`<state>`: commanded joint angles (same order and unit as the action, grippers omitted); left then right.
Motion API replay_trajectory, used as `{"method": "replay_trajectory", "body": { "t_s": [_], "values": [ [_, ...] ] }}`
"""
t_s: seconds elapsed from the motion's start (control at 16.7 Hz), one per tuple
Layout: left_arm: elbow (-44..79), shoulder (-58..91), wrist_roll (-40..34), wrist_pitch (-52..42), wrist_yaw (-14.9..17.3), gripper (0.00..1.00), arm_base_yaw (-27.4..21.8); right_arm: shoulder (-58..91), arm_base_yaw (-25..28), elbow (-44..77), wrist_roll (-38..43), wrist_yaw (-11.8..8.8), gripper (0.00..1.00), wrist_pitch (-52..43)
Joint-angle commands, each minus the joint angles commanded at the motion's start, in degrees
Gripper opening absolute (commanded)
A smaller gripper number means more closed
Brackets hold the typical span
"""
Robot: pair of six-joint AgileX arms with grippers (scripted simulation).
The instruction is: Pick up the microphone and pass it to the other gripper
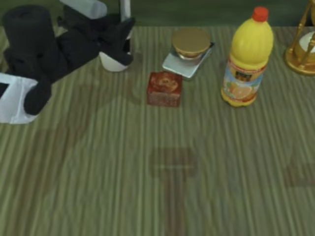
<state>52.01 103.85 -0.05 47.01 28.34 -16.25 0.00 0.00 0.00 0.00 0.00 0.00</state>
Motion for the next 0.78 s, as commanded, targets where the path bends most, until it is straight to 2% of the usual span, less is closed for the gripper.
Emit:
{"method": "replay_trajectory", "body": {
  "t_s": [0.18, 0.48, 0.6, 0.78],
  "values": [
    [-1.1, -1.8, 1.1, 3.6, 1.6, 0.0, 0.2, 0.0, 0.0, 0.0, 0.0, 0.0, 1.0, 0.0],
    [-0.9, -1.8, 1.1, 3.5, 1.3, 0.0, -0.3, 0.0, 0.0, 0.0, 0.0, 0.0, 1.0, 0.0],
    [-1.4, -3.3, 1.1, 3.0, -0.8, 0.0, -2.3, 0.0, 0.0, 0.0, 0.0, 0.0, 1.0, 0.0],
    [-3.2, -8.2, 1.0, 1.1, -7.9, 0.0, -8.4, 0.0, 0.0, 0.0, 0.0, 0.0, 1.0, 0.0]
  ]
}}
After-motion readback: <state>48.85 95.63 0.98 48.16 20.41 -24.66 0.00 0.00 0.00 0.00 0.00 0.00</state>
